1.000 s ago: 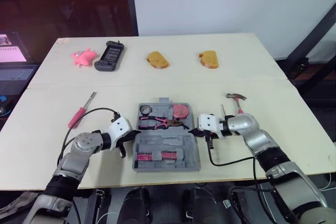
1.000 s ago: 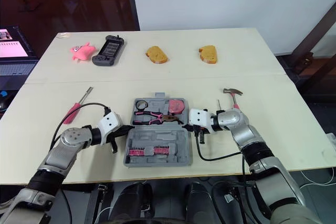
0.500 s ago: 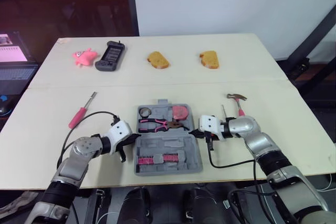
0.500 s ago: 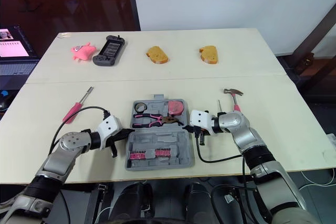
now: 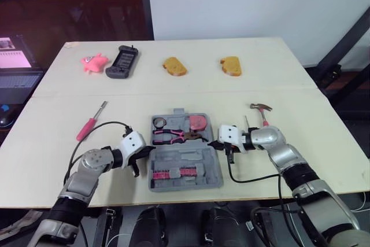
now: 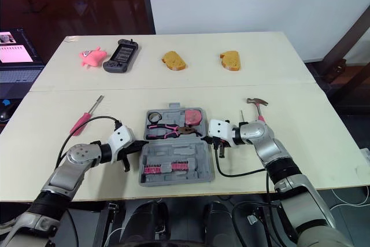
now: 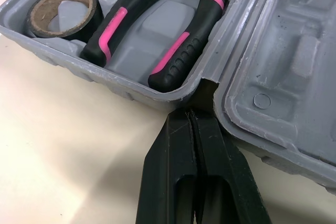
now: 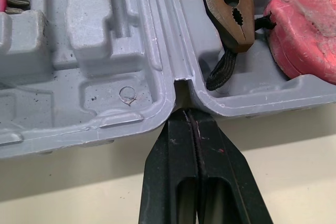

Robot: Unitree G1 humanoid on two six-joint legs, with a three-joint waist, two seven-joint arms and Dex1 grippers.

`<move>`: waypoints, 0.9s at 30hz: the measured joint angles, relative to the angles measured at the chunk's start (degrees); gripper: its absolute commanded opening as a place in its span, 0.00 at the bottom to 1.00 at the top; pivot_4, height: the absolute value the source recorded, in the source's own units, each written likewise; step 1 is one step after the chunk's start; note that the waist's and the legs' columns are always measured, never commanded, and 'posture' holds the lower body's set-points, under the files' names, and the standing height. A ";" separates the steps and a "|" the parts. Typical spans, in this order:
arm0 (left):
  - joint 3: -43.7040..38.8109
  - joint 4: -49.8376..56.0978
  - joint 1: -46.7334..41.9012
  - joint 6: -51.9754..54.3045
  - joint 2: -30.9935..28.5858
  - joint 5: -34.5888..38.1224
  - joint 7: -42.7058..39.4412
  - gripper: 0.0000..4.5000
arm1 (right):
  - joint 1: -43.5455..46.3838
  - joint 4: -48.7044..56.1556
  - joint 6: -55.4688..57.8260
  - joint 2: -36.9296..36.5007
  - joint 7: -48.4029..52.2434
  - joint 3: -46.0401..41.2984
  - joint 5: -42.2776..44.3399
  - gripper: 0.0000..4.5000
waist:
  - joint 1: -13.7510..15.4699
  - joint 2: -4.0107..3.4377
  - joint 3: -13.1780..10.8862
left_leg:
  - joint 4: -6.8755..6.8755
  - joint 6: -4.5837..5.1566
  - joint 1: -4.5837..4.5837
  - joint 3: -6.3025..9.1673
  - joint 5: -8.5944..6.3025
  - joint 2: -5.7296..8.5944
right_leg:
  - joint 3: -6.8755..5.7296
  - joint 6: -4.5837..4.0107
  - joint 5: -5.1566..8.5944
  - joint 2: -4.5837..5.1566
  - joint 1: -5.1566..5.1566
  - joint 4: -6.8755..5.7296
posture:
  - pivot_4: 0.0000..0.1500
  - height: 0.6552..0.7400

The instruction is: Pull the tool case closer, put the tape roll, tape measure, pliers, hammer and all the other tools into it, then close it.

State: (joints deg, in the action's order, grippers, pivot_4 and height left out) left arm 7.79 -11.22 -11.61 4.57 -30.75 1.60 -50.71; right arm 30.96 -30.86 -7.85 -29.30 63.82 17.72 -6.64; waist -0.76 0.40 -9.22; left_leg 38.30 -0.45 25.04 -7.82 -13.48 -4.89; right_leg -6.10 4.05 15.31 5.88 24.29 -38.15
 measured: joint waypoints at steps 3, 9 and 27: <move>0.00 -0.39 -0.34 -0.08 0.23 -0.24 0.13 0.01 | 0.00 -0.12 0.02 0.09 -0.13 0.00 0.00 0.00 | 0.02 0.00 0.00 | 0.00 0.00 0.00 0.00 0.00 0.00 | 0.00 0.00 0.00 0.00 0.00 0.00 | 1.00 0.75; 0.36 -0.43 -0.44 -0.08 1.05 -0.68 0.16 0.01 | -0.08 -0.22 0.11 0.10 -0.32 -0.03 -0.02 0.00 | 0.06 0.00 0.00 | 0.00 0.00 0.00 0.00 0.00 0.00 | 0.00 0.00 0.00 0.00 -0.01 0.00 | 1.00 0.75; 0.34 -0.43 -0.46 -0.06 2.31 -1.10 0.16 0.01 | -3.38 4.79 3.48 -1.28 -0.71 -1.21 0.07 0.00 | 0.52 -0.01 0.03 | 0.00 0.02 -0.01 0.02 -0.01 0.03 | 0.00 0.01 0.00 0.03 -0.06 0.02 | 1.00 0.75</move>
State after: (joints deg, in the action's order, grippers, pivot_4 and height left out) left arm 8.13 -11.64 -12.08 4.51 -28.44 0.51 -50.55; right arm 27.58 -26.07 -4.37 -30.58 63.10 16.51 -6.56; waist -0.24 0.39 -9.19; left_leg 38.30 -0.43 25.03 -7.80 -13.50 -4.86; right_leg -6.10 4.06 15.31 5.91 24.24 -38.13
